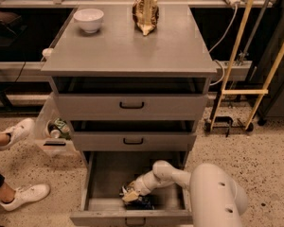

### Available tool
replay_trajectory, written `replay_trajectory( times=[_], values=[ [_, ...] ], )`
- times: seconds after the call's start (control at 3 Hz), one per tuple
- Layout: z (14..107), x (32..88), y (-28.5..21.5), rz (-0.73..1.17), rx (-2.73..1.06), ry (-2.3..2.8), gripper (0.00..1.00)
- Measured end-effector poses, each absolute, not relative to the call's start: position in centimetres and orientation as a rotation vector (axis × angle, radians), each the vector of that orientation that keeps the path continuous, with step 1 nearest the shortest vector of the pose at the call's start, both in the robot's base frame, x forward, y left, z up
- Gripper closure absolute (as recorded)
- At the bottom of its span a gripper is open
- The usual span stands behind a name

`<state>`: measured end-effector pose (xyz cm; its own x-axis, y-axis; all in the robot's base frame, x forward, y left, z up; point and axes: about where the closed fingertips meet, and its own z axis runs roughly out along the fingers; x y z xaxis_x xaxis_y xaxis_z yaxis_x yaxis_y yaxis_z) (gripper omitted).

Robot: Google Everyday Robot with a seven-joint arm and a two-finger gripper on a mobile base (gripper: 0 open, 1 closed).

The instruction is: Place blue chip bag into bottom drawer

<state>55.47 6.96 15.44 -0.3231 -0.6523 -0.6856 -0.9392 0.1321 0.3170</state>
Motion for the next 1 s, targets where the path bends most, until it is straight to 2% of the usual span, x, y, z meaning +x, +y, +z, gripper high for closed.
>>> replay_trajectory(
  times=[0.67, 1.0],
  values=[
    [15.44, 55.47, 6.96, 1.025, -1.535, 2.035, 0.00],
    [15.69, 55.17, 7.21, 1.017, -1.542, 2.036, 0.00]
  ],
)
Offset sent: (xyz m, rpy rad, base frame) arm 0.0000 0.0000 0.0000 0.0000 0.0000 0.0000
